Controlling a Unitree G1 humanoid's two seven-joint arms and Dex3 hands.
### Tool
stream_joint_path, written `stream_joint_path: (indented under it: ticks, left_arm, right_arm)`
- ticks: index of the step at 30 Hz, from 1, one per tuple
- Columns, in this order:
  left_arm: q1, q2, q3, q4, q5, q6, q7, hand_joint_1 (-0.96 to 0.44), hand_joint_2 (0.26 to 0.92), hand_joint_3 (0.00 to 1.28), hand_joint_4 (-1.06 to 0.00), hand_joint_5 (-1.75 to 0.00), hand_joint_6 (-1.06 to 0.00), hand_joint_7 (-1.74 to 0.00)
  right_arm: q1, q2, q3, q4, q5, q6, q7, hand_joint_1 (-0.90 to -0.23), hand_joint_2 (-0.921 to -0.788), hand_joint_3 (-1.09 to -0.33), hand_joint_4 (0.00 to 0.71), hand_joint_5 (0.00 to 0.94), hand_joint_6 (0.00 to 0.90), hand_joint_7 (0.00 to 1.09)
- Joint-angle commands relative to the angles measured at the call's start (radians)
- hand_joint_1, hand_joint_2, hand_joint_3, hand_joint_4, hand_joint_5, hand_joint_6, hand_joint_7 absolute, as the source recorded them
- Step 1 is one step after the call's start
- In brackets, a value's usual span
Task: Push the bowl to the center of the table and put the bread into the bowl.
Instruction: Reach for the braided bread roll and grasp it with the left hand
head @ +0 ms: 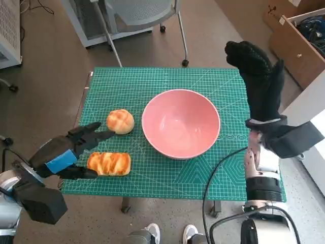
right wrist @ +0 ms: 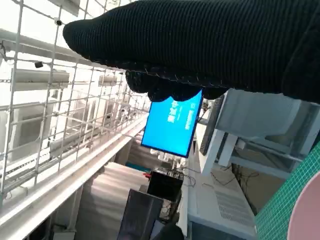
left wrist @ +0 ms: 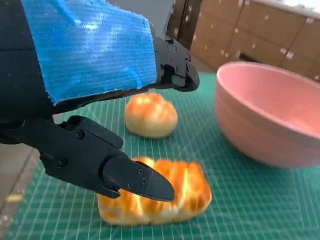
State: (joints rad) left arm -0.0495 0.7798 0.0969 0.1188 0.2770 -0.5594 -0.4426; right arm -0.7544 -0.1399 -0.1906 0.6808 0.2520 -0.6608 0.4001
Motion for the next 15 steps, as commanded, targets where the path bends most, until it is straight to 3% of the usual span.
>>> stream_joint_path:
  ticks: [1,9,15]
  left_arm:
    - [0.001,-0.01,-0.037,0.045,0.018,-0.002,0.008,-0.45,0.841,0.0,-0.22,0.0,-0.27,-0.18]
    - [-0.037,-0.031,-0.105,0.145,0.067,0.0,0.039,-0.45,0.85,0.0,-0.2,0.0,-0.29,-0.12]
    - [-0.078,-0.055,-0.163,0.211,0.164,0.0,0.114,-0.44,0.852,0.0,-0.21,0.0,-0.3,-0.09]
  right_arm:
    - [0.009,0.002,-0.001,0.017,0.013,0.009,0.015,-0.652,-0.921,-0.727,0.193,0.001,0.113,0.36]
    - [0.011,-0.002,-0.002,0.016,0.013,0.005,0.011,-0.652,-0.921,-0.728,0.192,0.0,0.115,0.36]
    - [0.013,-0.002,-0.001,0.015,0.005,-0.001,0.0,-0.653,-0.921,-0.728,0.191,0.0,0.116,0.35]
